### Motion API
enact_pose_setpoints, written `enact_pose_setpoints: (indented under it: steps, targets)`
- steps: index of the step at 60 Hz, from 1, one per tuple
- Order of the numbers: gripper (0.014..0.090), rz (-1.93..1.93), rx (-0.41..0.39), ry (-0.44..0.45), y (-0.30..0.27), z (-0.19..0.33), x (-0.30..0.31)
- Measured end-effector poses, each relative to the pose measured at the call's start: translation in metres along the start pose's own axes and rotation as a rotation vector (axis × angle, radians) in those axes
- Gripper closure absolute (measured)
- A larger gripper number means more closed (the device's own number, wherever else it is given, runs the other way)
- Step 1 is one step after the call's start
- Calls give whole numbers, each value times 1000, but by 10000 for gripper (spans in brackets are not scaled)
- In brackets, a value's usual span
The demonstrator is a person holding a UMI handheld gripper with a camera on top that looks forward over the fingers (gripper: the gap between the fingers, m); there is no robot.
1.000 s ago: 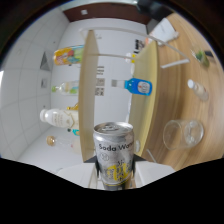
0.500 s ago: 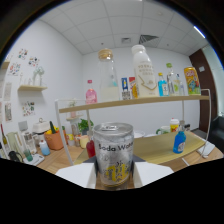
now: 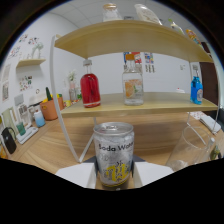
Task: Make me a cup of Mojito.
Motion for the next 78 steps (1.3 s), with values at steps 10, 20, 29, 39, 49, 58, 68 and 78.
enact_pose_setpoints:
  steps: [10, 20, 29, 39, 49, 58, 68, 78]
  targets:
    - [525, -19, 12, -9, 2, -3, -5]
    - [511, -43, 16, -2, 6, -9, -7]
    - [495, -55, -16, 10, 14, -16, -6]
    - [182, -67, -61, 10, 9, -30, -9]
    - [201, -68, -64, 32, -14, -71, -12]
    - [189, -102, -64, 47, -30, -122, -13]
    - [190, -123, -79, 77, -34, -171, 2]
    - [188, -103, -106, 117, -33, -206, 28]
